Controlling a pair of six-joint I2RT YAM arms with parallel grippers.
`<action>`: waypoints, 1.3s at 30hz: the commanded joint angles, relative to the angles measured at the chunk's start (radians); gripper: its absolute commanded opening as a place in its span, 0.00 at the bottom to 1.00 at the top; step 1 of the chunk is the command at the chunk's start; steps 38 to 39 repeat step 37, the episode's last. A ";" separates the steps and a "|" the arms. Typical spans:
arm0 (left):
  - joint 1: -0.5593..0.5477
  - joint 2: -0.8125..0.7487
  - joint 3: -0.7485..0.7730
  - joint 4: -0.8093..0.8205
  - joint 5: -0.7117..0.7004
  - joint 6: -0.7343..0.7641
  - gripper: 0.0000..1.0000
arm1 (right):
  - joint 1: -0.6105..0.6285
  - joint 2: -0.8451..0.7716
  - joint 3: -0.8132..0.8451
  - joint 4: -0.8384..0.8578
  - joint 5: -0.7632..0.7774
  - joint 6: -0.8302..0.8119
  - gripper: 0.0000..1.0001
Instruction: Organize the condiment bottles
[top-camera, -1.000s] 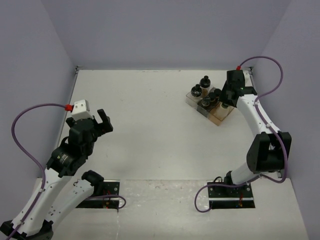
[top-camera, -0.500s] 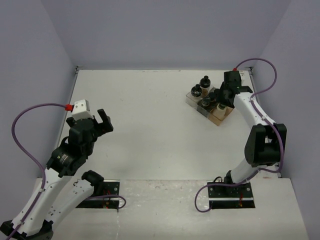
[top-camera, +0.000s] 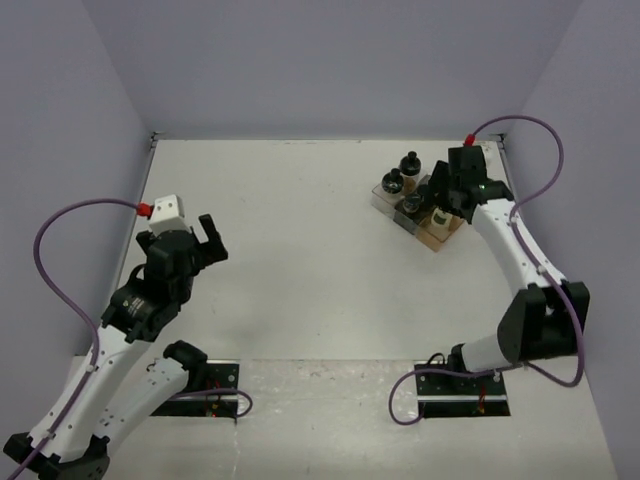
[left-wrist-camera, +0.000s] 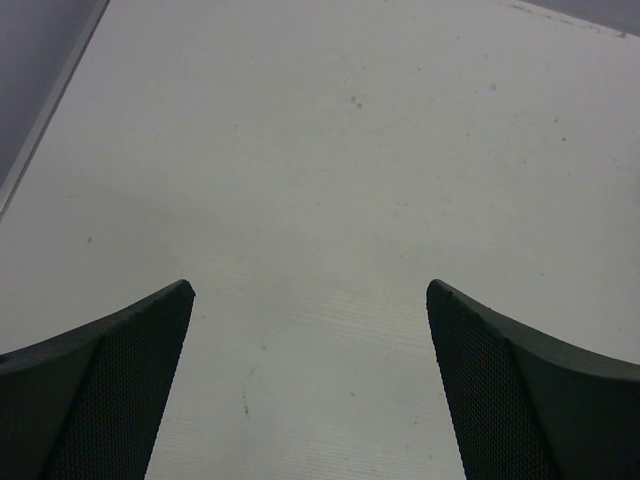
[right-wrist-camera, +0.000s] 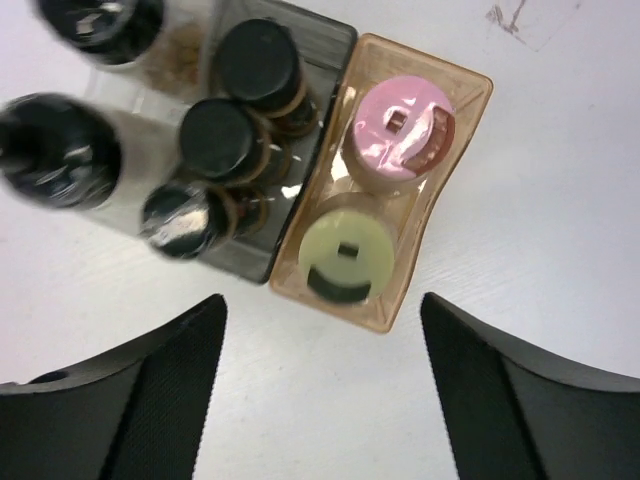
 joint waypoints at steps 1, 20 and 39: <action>0.056 0.038 0.004 0.016 -0.027 0.016 1.00 | 0.089 -0.256 -0.022 -0.040 0.031 -0.002 0.82; 0.250 -0.105 -0.045 0.082 0.070 0.048 1.00 | 0.405 -1.128 -0.315 -0.218 0.265 -0.117 0.99; 0.248 -0.082 -0.059 0.102 0.110 0.067 1.00 | 0.405 -1.128 -0.396 -0.161 0.248 -0.090 0.99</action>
